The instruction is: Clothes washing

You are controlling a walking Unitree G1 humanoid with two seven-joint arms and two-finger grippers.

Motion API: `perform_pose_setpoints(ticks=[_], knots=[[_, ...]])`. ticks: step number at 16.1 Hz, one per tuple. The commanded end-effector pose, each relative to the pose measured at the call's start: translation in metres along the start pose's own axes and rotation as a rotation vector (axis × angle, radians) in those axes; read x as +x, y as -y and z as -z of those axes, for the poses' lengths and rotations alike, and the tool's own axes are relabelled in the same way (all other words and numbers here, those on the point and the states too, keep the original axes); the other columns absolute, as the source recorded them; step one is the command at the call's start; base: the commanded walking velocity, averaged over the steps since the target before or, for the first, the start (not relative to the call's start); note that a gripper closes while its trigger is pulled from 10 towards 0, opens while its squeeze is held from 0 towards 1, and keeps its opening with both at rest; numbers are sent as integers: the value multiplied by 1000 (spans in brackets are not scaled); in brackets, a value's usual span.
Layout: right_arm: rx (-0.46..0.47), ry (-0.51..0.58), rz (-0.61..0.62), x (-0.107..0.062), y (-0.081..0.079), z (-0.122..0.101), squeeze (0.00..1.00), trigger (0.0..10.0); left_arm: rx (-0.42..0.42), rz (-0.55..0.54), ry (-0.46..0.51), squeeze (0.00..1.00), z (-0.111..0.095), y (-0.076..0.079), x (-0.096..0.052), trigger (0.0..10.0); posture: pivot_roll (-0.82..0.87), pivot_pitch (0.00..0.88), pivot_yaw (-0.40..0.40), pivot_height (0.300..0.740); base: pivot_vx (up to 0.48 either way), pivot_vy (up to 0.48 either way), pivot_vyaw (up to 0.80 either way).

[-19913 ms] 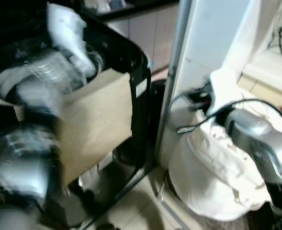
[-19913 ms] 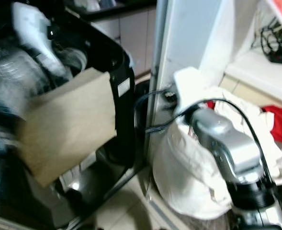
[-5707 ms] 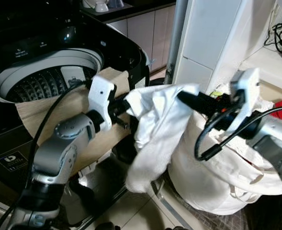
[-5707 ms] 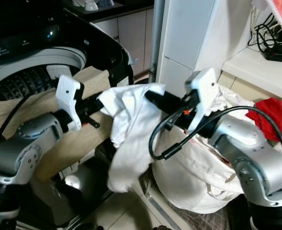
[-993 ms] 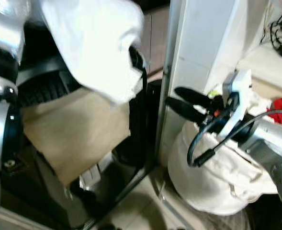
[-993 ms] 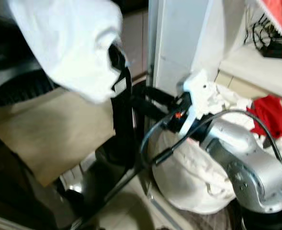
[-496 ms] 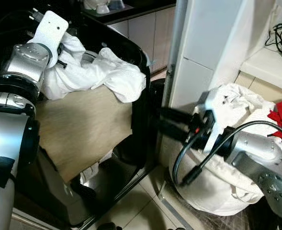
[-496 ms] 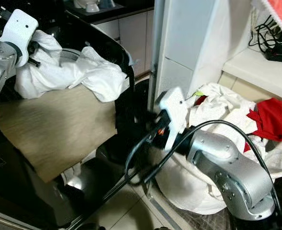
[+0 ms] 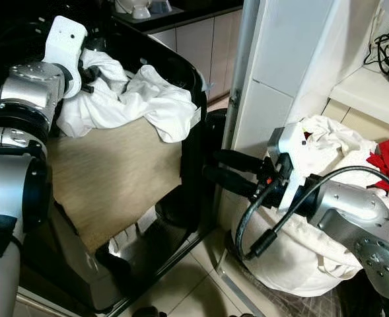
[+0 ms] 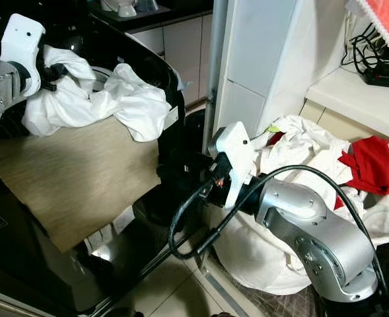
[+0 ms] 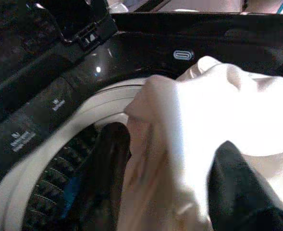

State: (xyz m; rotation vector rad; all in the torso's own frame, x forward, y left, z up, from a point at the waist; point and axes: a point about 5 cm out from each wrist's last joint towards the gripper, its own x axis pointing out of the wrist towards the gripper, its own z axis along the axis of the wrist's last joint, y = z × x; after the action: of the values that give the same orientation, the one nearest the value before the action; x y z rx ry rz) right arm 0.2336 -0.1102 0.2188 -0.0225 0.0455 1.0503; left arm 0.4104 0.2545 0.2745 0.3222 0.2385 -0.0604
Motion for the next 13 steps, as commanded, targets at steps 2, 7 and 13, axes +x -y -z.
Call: perform_pose_setpoints(ticks=[2, 7, 13], knots=[[-6, -11, 11, 0, 2, 0, 0, 10000, -59, 22, -2, 1000, 1, -2, -1, 10000, -96, 0, 35, 740, 0, 0, 0], [-24, -9, 77, 1, 10, -1, 0, 10000, -37, 20, 63, 1000, -6, -7, -4, 10000, -96, 0, 33, 740, 0, 0, 0], [-50, 26, 213, 5, 28, -6, 0, 10000, 336, -285, 296, 0, -57, -17, -15, 10000, -90, 0, 34, 740, 0, 0, 0]])
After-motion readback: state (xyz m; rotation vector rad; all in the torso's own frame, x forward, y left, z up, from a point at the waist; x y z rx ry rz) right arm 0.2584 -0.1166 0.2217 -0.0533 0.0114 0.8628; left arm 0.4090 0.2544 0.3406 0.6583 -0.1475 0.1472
